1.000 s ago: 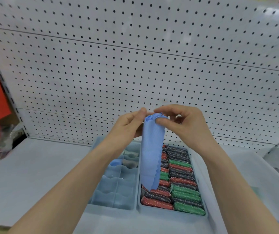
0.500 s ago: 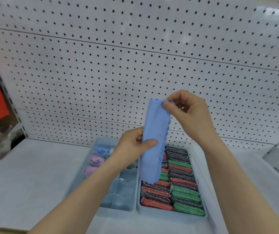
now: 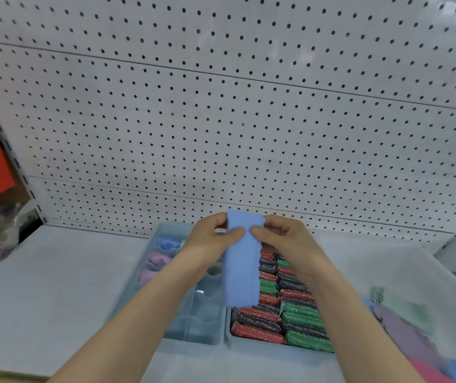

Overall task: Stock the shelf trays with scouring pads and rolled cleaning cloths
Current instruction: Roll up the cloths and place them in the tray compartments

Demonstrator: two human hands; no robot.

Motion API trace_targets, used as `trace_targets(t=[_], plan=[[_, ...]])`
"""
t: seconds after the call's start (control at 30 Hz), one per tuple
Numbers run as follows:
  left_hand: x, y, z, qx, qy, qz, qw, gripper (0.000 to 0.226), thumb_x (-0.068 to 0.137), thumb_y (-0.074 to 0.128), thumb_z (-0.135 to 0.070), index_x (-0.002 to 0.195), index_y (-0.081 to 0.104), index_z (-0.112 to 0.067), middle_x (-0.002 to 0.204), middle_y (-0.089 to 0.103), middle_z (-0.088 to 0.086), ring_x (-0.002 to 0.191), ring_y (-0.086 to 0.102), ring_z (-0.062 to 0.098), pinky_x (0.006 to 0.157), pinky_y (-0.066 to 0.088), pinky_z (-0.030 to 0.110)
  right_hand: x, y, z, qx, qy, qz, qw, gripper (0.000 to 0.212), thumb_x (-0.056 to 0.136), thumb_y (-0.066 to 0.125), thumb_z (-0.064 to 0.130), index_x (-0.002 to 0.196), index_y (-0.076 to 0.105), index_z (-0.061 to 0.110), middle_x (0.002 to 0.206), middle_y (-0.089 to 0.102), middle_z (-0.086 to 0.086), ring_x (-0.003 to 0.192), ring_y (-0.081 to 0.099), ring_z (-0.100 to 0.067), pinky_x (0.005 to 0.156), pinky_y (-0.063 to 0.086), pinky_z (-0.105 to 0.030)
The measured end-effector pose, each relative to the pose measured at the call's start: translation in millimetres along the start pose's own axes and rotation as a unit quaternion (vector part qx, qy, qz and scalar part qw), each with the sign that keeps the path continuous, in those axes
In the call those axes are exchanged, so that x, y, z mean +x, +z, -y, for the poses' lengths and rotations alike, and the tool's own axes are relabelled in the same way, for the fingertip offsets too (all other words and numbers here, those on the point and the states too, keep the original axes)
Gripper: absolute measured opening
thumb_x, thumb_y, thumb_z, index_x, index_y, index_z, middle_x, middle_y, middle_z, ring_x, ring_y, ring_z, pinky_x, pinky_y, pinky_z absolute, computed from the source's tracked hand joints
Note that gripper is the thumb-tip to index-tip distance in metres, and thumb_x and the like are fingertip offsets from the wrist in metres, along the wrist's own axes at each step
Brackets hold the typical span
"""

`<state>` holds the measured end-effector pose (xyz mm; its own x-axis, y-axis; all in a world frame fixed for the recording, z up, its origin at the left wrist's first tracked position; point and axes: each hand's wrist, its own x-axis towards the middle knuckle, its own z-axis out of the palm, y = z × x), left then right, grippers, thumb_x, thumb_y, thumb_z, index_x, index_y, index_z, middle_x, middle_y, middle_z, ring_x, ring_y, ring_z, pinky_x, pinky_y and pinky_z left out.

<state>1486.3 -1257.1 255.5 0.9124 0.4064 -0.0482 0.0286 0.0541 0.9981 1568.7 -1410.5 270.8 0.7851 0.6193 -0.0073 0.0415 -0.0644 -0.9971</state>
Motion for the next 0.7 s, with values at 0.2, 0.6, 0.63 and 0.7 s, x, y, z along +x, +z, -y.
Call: trace_targets(t=[0.2, 0.6, 0.63, 0.7], plan=[[1, -2, -4, -0.030, 0.050, -0.013, 0.998, 0.017, 0.088, 0.064, 0.003, 0.098, 0.069, -0.010, 0.102, 0.064, 0.008, 0.085, 0.065, 0.022, 0.083, 0.057, 0.041, 1, -3, -1, 0.054, -0.052, -0.030, 0.997, 0.026, 0.090, 0.062, 0.001, 0.110, 0.072, 0.016, 0.095, 0.075, -0.007, 0.086, 0.070, -0.019, 0.082, 0.058, -0.034], [1, -5, -24, -0.049, 0.194, -0.018, 0.980, 0.064, 0.084, 0.046, 0.024, 0.054, 0.069, -0.028, 0.083, 0.052, -0.001, 0.067, 0.053, 0.004, 0.064, 0.045, 0.017, 2, -9, 12, -0.033, -0.245, 0.040, 0.968, 0.034, 0.086, 0.051, -0.007, 0.092, 0.077, 0.015, 0.105, 0.062, -0.017, 0.098, 0.059, -0.020, 0.084, 0.047, -0.028], [1, -5, -24, -0.054, 0.193, -0.019, 0.980, 0.063, 0.084, 0.046, 0.023, 0.054, 0.068, -0.028, 0.083, 0.053, -0.003, 0.069, 0.054, 0.006, 0.065, 0.046, 0.019, 3, -9, 11, -0.034, -0.248, 0.040, 0.967, 0.034, 0.088, 0.051, -0.009, 0.098, 0.076, 0.012, 0.107, 0.062, -0.018, 0.099, 0.059, -0.021, 0.085, 0.047, -0.028], [2, -7, -24, -0.064, 0.193, -0.014, 0.979, 0.061, 0.084, 0.047, 0.022, 0.055, 0.068, -0.027, 0.082, 0.055, -0.006, 0.071, 0.055, 0.008, 0.068, 0.048, 0.021, 3, -10, 11, -0.033, -0.250, 0.035, 0.967, 0.031, 0.090, 0.051, -0.014, 0.099, 0.074, 0.006, 0.104, 0.063, -0.019, 0.096, 0.059, -0.023, 0.083, 0.048, -0.029]])
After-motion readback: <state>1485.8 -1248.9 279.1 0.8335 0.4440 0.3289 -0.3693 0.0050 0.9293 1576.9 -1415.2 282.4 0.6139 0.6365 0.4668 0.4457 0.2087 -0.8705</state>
